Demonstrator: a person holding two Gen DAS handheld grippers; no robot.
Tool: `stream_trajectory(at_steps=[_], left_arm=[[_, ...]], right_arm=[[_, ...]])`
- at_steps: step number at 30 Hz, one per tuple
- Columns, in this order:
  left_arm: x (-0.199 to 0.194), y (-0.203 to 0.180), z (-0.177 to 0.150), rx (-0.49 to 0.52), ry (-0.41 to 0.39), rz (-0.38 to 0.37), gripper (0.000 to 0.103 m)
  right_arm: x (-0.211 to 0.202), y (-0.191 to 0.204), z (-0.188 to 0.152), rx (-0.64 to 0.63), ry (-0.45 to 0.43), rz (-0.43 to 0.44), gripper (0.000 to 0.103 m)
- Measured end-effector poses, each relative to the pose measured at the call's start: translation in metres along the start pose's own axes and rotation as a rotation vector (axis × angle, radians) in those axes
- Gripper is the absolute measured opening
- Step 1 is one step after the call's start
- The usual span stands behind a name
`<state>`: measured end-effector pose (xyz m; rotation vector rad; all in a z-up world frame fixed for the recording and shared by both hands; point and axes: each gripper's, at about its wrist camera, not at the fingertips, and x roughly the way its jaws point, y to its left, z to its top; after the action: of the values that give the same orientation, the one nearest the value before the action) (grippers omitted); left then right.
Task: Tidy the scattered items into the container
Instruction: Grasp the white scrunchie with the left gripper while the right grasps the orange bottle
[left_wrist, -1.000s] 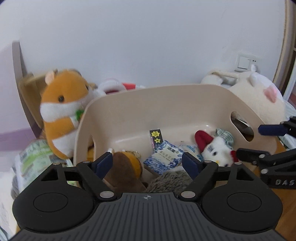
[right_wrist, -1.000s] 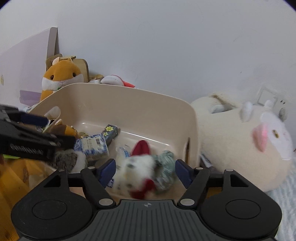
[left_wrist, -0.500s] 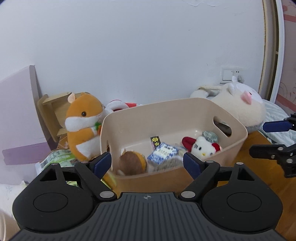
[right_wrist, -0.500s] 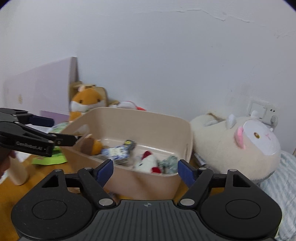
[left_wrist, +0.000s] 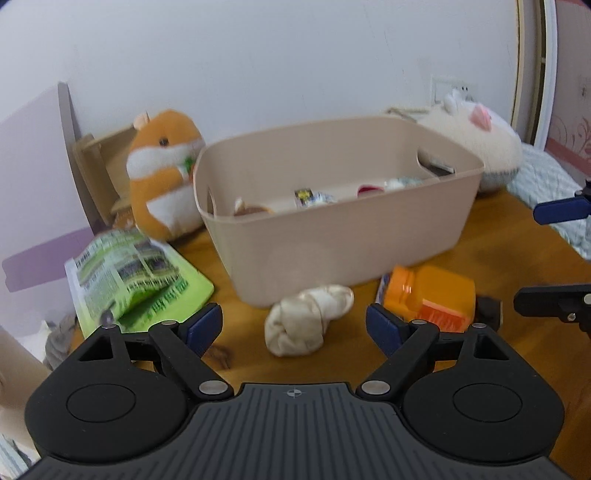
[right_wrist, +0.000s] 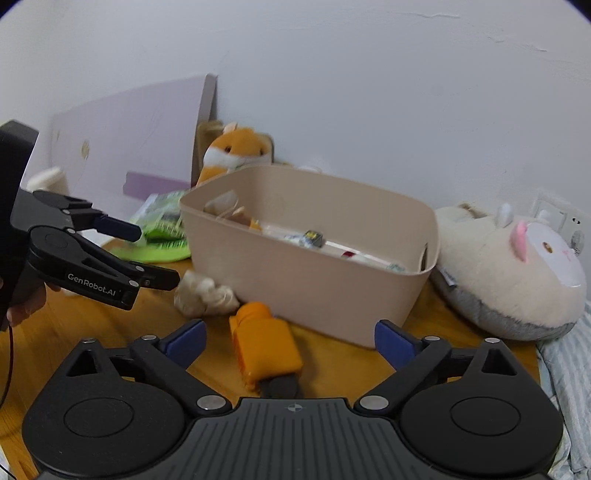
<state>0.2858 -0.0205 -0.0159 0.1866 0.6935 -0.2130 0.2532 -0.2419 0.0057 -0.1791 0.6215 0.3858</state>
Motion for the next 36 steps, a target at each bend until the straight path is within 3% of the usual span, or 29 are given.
stream_trajectory(at_steps=[14, 26, 36], left_arm=[[0.043, 0.007, -0.019, 0.005, 0.075, -0.036, 0.086], [0.066, 0.009, -0.015, 0.008, 0.058, -0.084, 0.086], [0.081, 0.013, -0.015, -0.015, 0.071, -0.114, 0.085]], right_arm=[[0.040, 0.012, -0.010, -0.066, 0.088, 0.041, 0.102], [0.069, 0.008, -0.009, -0.081, 0.132, 0.072, 0.083], [0.083, 0.004, -0.010, -0.045, 0.158, 0.111, 0.055]])
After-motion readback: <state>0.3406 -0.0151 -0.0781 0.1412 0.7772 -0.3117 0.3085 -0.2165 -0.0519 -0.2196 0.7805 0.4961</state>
